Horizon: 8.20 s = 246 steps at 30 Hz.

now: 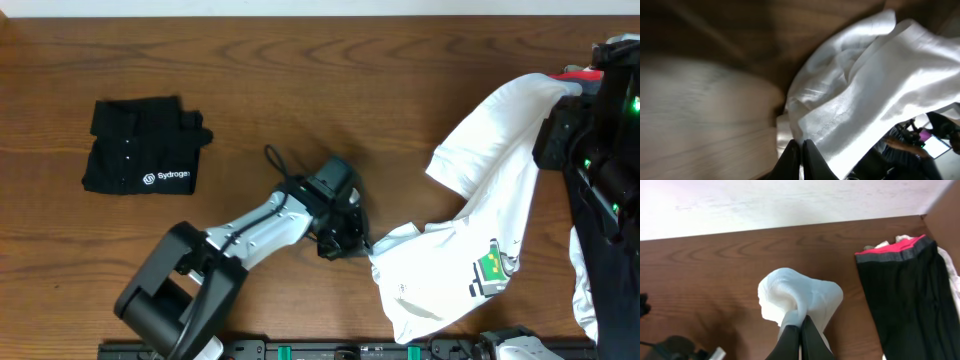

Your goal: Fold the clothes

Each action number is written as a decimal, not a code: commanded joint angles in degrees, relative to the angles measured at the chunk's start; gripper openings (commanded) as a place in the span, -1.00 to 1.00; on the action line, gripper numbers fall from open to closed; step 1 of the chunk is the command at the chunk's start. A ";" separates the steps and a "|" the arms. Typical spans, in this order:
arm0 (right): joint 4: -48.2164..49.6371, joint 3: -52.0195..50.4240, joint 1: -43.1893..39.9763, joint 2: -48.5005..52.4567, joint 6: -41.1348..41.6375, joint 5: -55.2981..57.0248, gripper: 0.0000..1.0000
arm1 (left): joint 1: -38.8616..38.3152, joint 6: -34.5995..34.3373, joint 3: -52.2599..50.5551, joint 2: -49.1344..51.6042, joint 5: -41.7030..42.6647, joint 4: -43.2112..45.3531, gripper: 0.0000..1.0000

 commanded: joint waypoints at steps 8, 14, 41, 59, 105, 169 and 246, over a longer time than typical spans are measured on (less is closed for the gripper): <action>-2.54 0.70 -0.02 -0.63 0.87 4.17 -0.97 | 24.59 18.25 9.90 -21.75 0.33 -11.98 -0.88; -4.26 0.70 -0.17 -0.48 4.15 5.62 -0.97 | 34.69 28.37 21.51 -33.40 -1.11 -21.53 -0.88; -14.97 0.72 -8.74 2.47 8.50 12.07 -0.98 | 36.57 52.52 68.85 -39.91 -42.12 -48.39 -0.88; -18.93 0.68 -8.74 -3.48 8.50 12.04 -0.98 | 36.57 53.70 89.57 -32.11 -49.44 -46.21 -0.88; 1.62 0.72 -8.74 -0.26 2.64 3.52 -0.97 | 35.98 53.83 88.61 -22.01 -50.40 -49.24 -0.88; -12.00 0.39 -13.03 21.14 -8.15 -12.90 0.38 | 35.12 51.65 84.61 -4.28 -36.85 -74.58 -0.22; 19.50 -45.18 -10.88 8.02 1.42 -22.01 0.57 | 28.17 54.12 10.58 6.71 -29.00 2.43 -0.16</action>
